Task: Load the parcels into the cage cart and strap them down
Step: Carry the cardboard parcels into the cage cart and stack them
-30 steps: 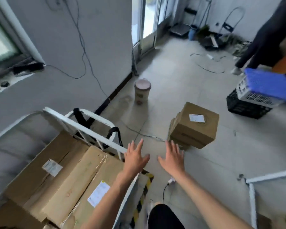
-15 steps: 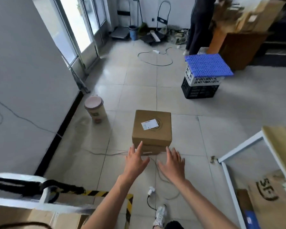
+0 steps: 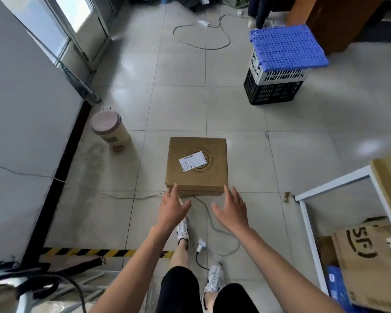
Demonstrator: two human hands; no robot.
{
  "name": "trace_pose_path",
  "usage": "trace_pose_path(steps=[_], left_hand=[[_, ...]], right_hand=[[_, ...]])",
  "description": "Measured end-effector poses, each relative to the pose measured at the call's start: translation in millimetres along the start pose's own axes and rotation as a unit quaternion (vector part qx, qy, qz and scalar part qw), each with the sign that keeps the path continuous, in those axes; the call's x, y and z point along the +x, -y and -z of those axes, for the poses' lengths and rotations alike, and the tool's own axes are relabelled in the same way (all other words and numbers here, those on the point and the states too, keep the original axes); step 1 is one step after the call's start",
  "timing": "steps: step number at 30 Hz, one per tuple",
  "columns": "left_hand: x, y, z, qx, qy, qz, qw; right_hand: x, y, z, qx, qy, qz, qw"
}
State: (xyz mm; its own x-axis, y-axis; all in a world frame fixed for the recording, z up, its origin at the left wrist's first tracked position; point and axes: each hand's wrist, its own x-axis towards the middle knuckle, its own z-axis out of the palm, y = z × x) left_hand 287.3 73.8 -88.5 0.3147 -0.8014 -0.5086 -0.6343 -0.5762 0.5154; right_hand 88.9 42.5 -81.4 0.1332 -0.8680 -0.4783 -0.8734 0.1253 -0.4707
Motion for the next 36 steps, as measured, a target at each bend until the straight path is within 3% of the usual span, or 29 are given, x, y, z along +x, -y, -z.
trace_pose_path(steps=[10,16,19,22,24,28,32,36], left_hand=[[207.0,20.2,-1.5,-0.011,0.037,0.046,0.998],[304.7,67.0,-26.8,-0.011,0.056,0.104,0.993],[334.3,84.0,-36.5,-0.09,0.11,0.118,0.983],[348.3,87.6,-37.2,-0.248,0.191,0.134,0.94],[352.0,92.9,-39.2,-0.293,0.214,0.136,0.922],[346.0,98.7,-41.2,-0.332,0.188,0.153,0.912],[325.0,84.0,-30.7,-0.347,0.146,0.164,0.912],[277.1,60.7,-0.6,-0.351,0.128,0.14,0.917]], right_hand=[[182.4,9.6,-24.7,0.017,0.038,-0.087,0.995],[283.3,-15.6,-59.3,0.093,0.052,-0.195,0.975],[315.4,-26.8,-75.7,0.101,0.04,-0.22,0.969],[331.9,-39.4,-84.4,0.127,0.001,-0.246,0.961],[336.0,-52.5,-86.4,0.169,0.022,-0.252,0.953],[338.6,-67.2,-83.7,0.254,0.081,-0.279,0.923],[328.8,-58.1,-70.3,0.329,0.038,-0.285,0.899],[292.7,-52.0,-43.6,0.351,0.032,-0.238,0.905]])
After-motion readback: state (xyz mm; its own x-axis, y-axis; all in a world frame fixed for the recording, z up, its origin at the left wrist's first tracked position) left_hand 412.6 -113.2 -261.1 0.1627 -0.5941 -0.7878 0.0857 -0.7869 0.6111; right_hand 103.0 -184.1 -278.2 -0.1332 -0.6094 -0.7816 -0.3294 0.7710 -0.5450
